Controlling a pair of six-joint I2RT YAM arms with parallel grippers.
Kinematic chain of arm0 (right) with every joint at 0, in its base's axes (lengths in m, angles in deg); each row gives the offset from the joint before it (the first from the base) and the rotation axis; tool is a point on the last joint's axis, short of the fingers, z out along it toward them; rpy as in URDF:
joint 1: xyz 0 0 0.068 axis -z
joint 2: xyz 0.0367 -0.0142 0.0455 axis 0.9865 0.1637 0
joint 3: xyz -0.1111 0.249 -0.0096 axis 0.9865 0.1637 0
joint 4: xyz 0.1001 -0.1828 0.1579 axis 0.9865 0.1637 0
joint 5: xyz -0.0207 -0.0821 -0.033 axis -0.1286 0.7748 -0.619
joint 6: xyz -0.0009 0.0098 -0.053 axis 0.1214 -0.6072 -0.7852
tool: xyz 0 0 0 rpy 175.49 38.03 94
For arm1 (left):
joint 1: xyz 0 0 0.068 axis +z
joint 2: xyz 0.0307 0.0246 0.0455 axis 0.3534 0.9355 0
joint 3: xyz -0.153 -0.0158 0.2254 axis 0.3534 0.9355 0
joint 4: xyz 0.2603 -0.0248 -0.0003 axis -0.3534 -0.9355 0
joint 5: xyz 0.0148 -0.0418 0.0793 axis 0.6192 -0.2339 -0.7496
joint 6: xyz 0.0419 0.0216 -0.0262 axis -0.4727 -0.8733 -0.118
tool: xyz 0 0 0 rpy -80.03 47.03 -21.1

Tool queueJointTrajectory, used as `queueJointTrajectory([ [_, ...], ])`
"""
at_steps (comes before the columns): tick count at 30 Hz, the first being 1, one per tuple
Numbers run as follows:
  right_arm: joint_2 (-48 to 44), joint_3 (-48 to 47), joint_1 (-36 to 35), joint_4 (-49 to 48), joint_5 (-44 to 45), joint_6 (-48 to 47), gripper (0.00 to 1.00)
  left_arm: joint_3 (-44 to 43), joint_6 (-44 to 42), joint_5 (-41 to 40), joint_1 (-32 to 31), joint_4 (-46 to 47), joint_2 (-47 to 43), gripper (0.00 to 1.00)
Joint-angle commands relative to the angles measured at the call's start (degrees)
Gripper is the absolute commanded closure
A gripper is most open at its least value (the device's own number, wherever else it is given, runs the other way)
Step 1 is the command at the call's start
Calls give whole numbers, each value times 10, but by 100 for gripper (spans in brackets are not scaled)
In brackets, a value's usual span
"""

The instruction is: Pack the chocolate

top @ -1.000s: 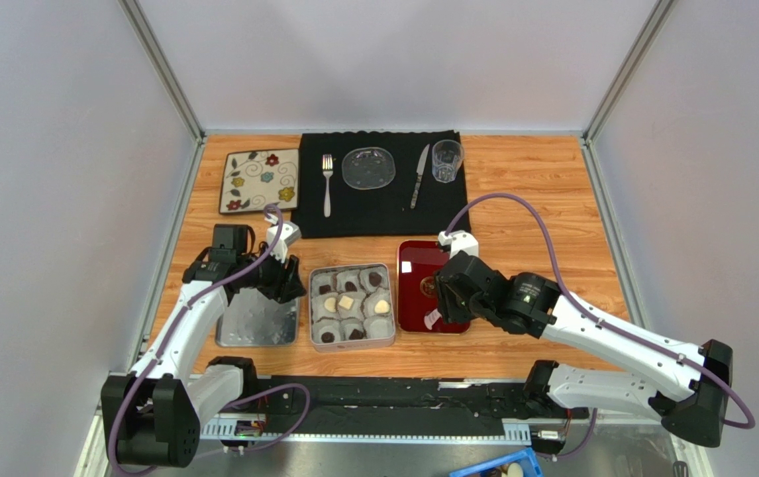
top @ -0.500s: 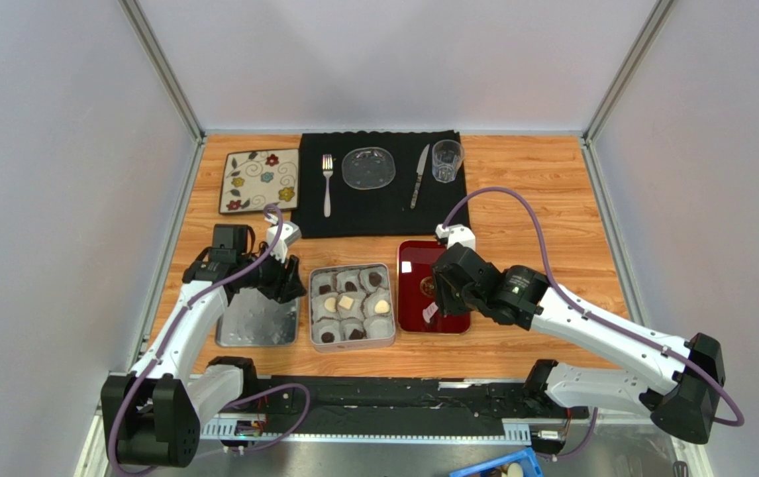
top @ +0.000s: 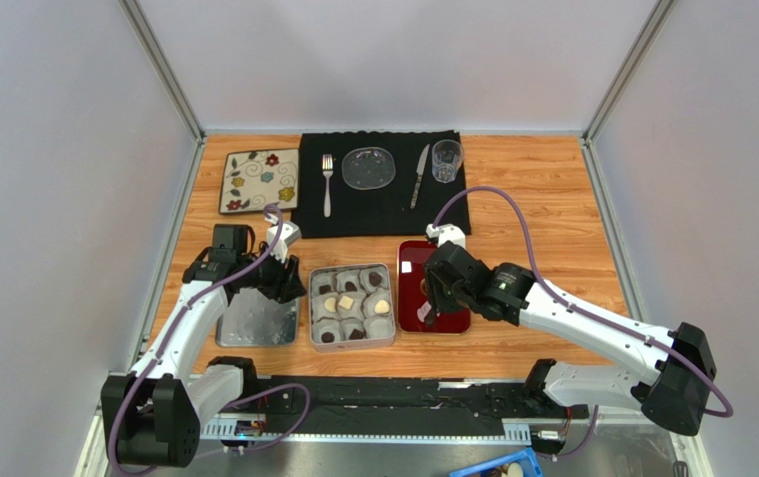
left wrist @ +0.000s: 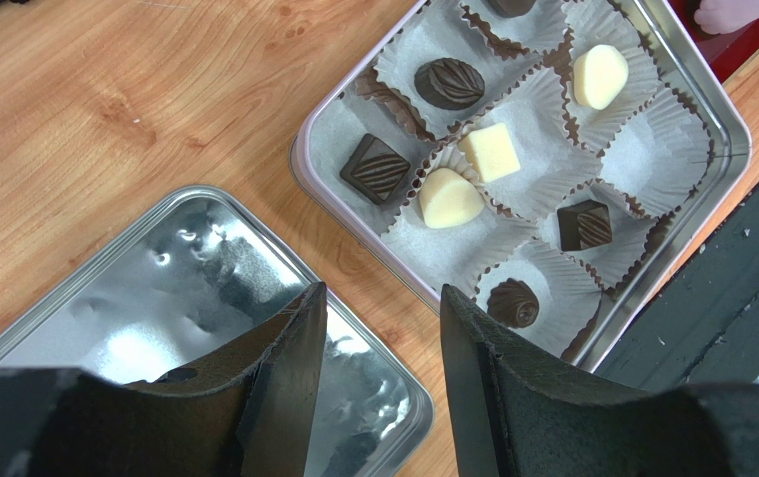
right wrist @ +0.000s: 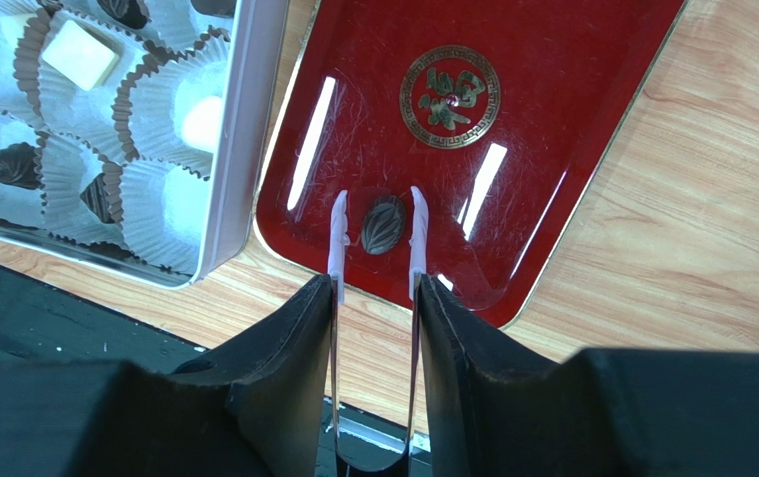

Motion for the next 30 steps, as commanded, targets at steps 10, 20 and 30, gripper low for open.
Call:
queueJointTrajectory([
  [10, 4, 5, 4, -11, -3, -12, 69, -23, -10, 14, 2, -2, -4, 45],
  [20, 0, -57, 3, 8, -1, -31, 87, -20, -14, 13, 2, -2, -4, 46],
  [30, 17, -169, -55, 16, -9, -49, 88, -18, -10, 14, 2, -2, -5, 46],
])
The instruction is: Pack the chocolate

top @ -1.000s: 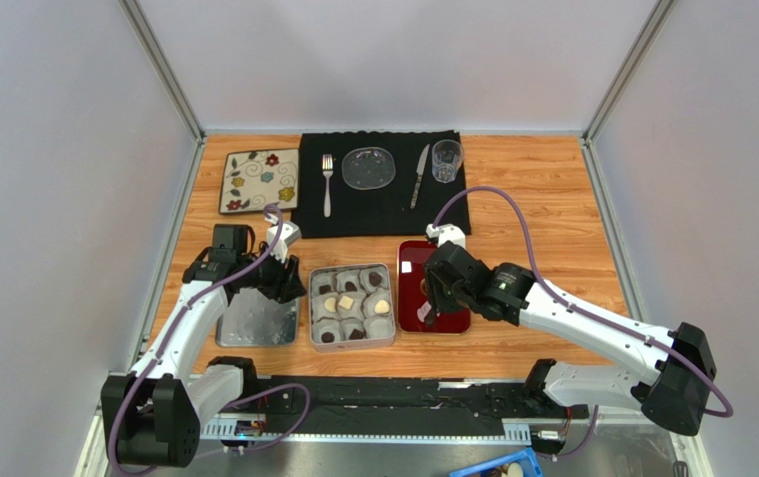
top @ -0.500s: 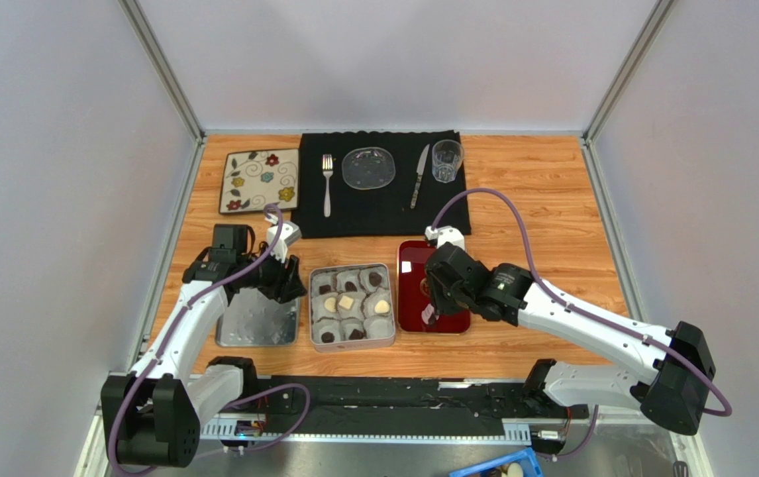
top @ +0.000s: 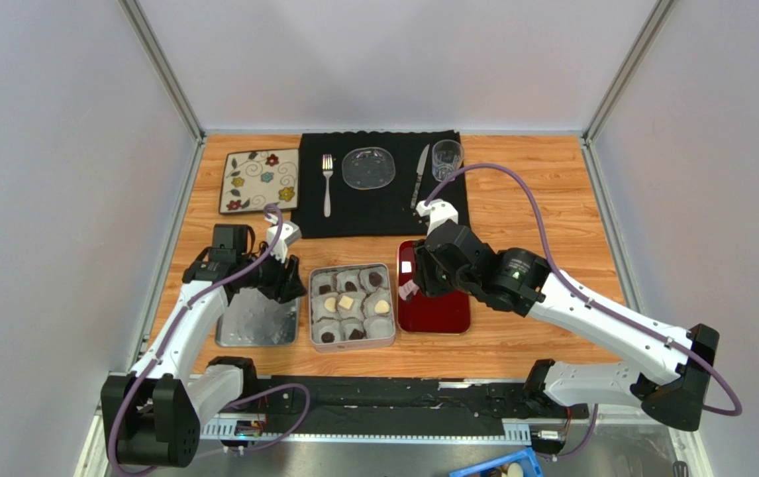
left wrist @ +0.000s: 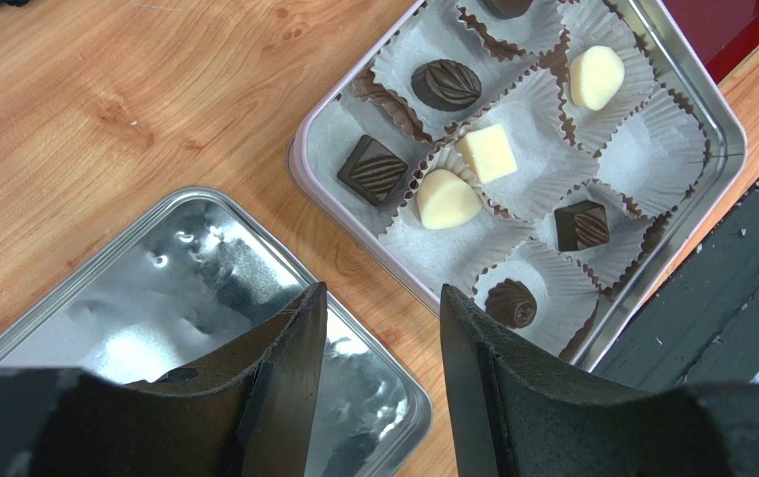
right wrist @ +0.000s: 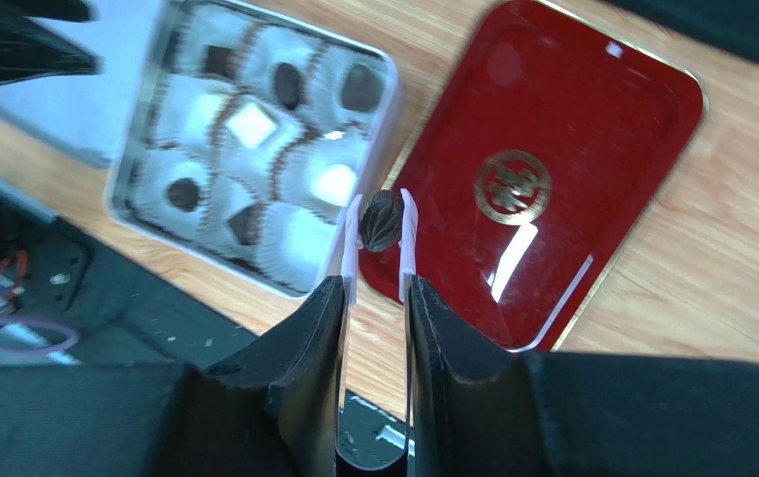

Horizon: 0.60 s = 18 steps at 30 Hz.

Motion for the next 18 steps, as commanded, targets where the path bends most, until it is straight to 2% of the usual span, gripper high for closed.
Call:
queueJointTrajectory([
  [1, 13, -48, -42, -15, -2, -12, 88, -18, -11, 13, 2, -2, -5, 46],
  [5, 35, -48, -75, -27, -2, -1, 88, -19, -11, 12, 2, -2, -6, 46],
  [18, 72, -30, -92, -73, -25, 16, 88, -15, -13, 10, 2, -2, -8, 46],
])
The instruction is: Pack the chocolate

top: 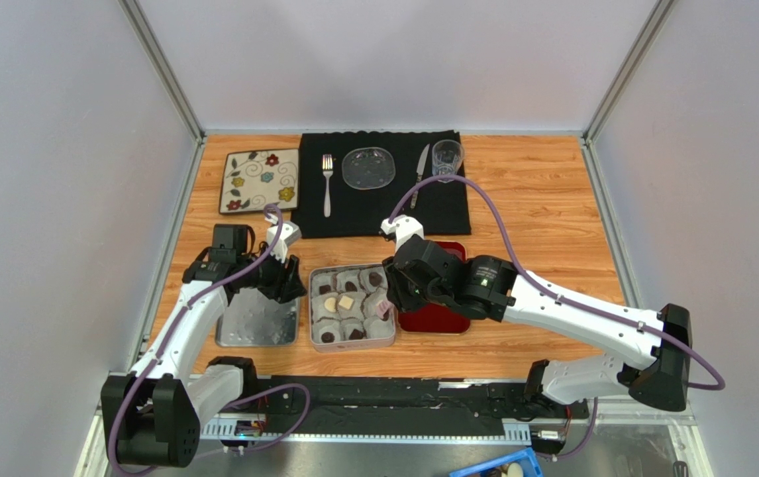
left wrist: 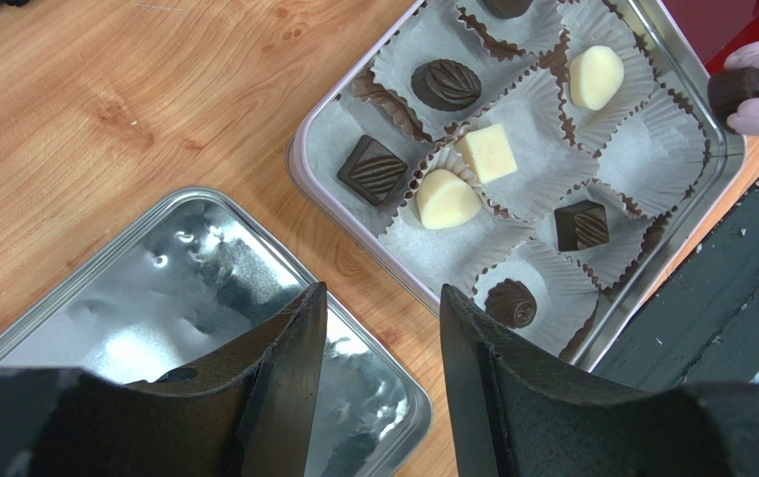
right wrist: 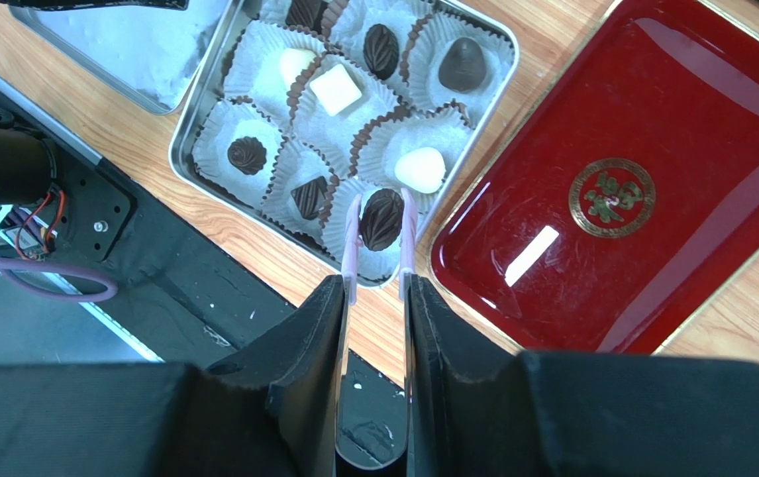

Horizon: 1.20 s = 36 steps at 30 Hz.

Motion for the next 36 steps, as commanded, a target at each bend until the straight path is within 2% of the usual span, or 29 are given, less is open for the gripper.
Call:
queueJointTrajectory([
  [1, 10, 0, -10, -45, -7, 10, 88, -15, -13, 10, 2, -1, -8, 46],
  [8, 20, 13, -13, -57, -12, 16, 86, -15, -16, 8, 2, -3, -10, 46],
  [10, 22, 16, -14, -58, -13, 16, 81, -16, -15, 7, 2, -3, -10, 46],
  [21, 20, 17, -15, -62, -8, 17, 71, -16, -16, 6, 2, -4, -10, 46],
  [36, 16, 13, -15, -57, -4, 17, 67, -17, -15, 9, 2, -3, -10, 46],
])
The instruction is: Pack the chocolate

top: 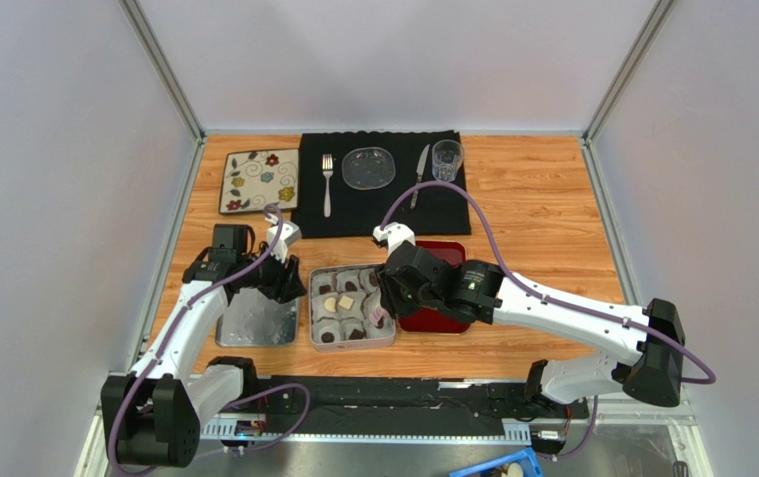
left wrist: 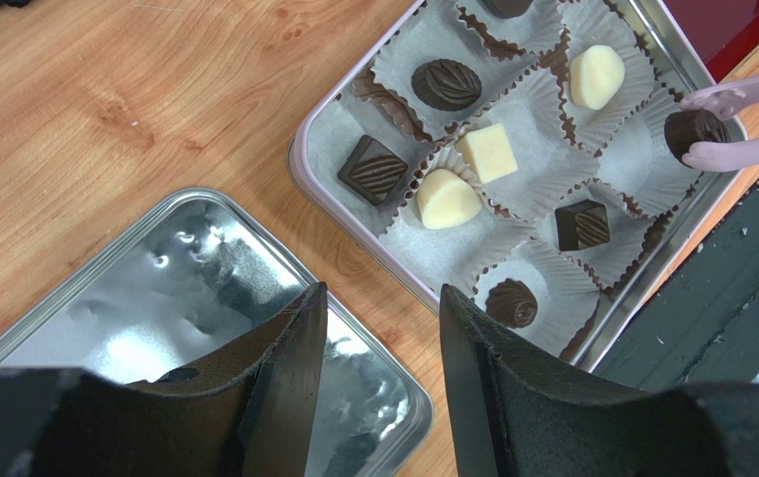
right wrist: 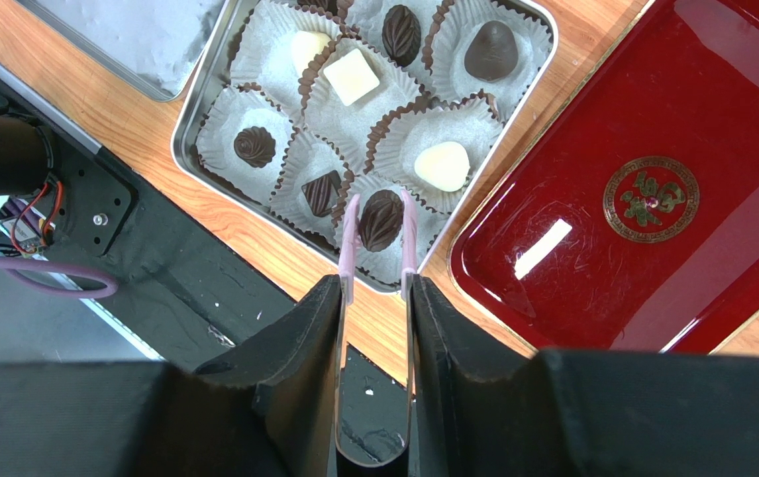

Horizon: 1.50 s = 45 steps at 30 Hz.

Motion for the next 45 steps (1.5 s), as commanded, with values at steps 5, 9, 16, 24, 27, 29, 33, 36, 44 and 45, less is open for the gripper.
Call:
queueJointTrajectory([
  [5, -7, -8, -5, -19, 8, 6, 65, -18, -13, 10, 2, -2, -10, 46],
  [9, -10, -7, -5, -16, 12, 5, 64, -21, -12, 12, 2, -1, -8, 46],
  [16, -28, -13, -5, -7, 41, 2, 84, -20, -10, 15, 2, -2, -8, 46],
  [24, -100, 11, 31, 28, 181, 3, 100, -30, -10, 15, 2, -6, -8, 46],
  [27, -146, 53, 84, 35, 255, 11, 100, -30, -10, 17, 2, -6, -9, 46],
  [29, -179, 91, 141, 22, 293, 7, 100, -30, -10, 19, 2, -5, -10, 46],
  [33, -207, 149, 216, -28, 350, 3, 100, -28, -10, 20, 2, -6, -11, 46],
  [36, -187, 168, 250, -64, 410, 26, 100, -26, -10, 22, 2, -6, -10, 46],
  [44, -57, 160, 266, -61, 522, 185, 94, -27, -16, 13, 2, -7, -14, 46],
  [45, -43, 156, 267, -46, 524, 206, 95, -27, -17, 11, 2, -7, -16, 46],
])
